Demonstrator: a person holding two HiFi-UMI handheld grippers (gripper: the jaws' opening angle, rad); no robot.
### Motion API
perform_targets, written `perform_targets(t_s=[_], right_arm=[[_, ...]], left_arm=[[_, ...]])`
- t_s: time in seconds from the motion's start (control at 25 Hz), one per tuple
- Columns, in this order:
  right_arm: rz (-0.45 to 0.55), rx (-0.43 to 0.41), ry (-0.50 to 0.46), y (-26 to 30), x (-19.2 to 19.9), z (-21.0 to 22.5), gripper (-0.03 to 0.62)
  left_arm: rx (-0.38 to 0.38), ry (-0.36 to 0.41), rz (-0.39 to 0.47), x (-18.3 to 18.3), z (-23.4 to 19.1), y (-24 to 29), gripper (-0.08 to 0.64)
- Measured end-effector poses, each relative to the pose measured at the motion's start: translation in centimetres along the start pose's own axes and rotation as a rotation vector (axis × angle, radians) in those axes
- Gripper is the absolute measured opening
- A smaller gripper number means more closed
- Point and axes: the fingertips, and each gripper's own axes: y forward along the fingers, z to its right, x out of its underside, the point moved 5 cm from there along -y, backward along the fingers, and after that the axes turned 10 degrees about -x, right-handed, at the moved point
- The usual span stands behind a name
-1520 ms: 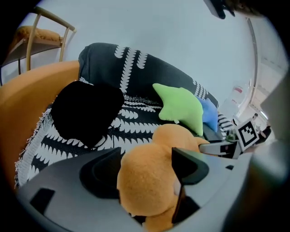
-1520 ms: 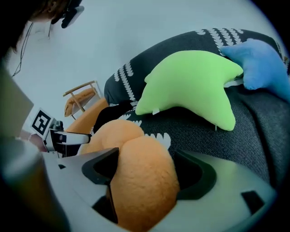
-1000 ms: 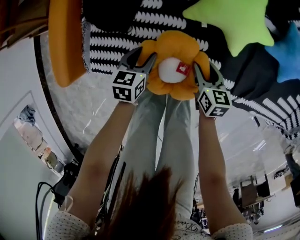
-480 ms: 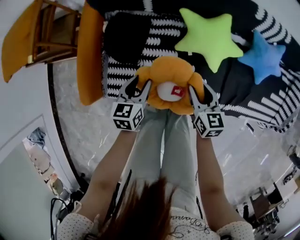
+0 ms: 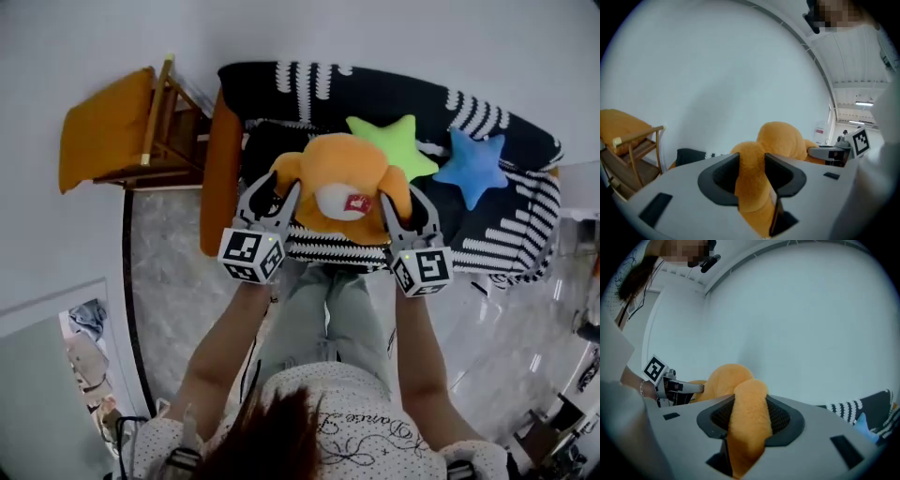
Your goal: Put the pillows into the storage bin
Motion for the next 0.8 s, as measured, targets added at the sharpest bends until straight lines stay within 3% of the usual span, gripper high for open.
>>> perform_targets(t_s=[0.16,0.36,0.48,0.64,0.8], right_arm=[[0.078,0.004,-0.069,-1.2,-5.7,-1.5,0.167],[0.13,0.014,-0.117,-2.4,-9.9,-2.6,0.161],[0.158,0.051,-0.074,-3.5,-10.8,-1.9,0.157],[0.155,0.126,-0.045,-6.5,-11.0,-1.0,0.152],[0.163,0.221,-0.004,-10.2,-11.5,0.6,0.141]], left_arm=[[0.023,0.05,0.063,-5.3,0.7,-2.1,0.17],[0.049,0.059,0.118,-9.0,1.1,-3.6,0.172],[0.092,0.072,0.151,-9.9,1.8,-3.6,0.183],[0.17,0.099,0.135,-9.9,4.0,-3.0,0.189],[0.186,0.142,0.126,-10.1,6.6,-2.3,0.164]])
